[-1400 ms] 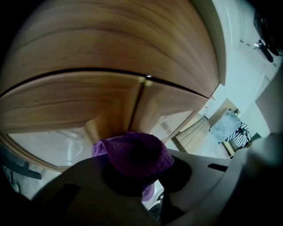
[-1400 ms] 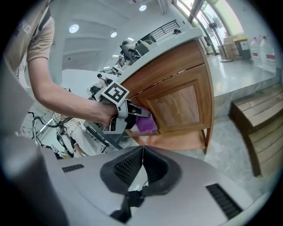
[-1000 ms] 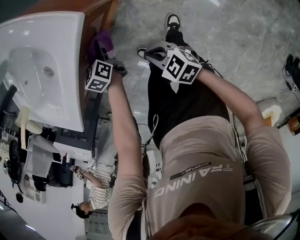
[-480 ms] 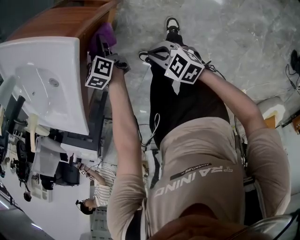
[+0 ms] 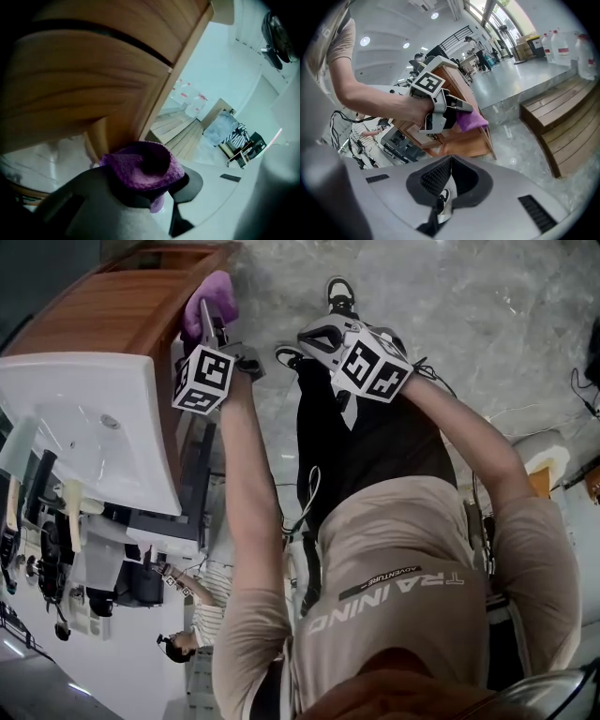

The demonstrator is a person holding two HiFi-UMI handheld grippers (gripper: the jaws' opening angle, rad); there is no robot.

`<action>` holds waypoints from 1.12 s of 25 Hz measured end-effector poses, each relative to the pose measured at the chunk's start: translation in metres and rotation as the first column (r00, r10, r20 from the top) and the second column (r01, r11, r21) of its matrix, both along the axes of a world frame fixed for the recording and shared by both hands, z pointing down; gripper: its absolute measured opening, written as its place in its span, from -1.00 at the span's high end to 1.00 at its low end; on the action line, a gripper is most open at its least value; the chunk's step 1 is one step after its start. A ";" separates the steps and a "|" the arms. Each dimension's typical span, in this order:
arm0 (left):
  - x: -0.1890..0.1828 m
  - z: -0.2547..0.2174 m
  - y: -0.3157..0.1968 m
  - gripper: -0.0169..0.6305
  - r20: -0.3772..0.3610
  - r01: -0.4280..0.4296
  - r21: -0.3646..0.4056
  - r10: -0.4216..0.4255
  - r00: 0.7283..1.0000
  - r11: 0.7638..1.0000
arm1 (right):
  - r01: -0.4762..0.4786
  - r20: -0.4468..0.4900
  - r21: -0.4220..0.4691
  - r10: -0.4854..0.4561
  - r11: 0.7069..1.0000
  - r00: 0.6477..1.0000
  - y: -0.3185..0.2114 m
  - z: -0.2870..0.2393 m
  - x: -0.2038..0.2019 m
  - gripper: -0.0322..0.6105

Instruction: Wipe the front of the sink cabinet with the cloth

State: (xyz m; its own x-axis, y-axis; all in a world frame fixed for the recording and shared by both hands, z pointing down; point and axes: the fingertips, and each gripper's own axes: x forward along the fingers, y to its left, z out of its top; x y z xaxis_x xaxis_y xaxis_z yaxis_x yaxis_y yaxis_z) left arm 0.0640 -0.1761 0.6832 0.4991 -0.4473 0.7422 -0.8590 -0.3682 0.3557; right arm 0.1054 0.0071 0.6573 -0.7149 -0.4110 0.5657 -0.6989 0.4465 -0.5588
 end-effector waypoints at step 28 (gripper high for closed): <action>-0.246 0.025 0.136 0.80 0.060 0.214 -0.102 -0.209 0.976 0.971 | 0.242 -0.029 -0.005 -0.242 0.970 0.970 0.042 0.014 -0.199 0.86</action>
State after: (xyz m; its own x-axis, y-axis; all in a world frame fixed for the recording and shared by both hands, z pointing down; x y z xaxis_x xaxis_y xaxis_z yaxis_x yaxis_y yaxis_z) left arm -0.1821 -0.0404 0.7084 0.3639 -0.4554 0.8125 -0.9305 -0.1383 0.3392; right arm -0.0936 0.0492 0.6713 -0.7762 -0.2270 0.5882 -0.5863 0.6032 -0.5408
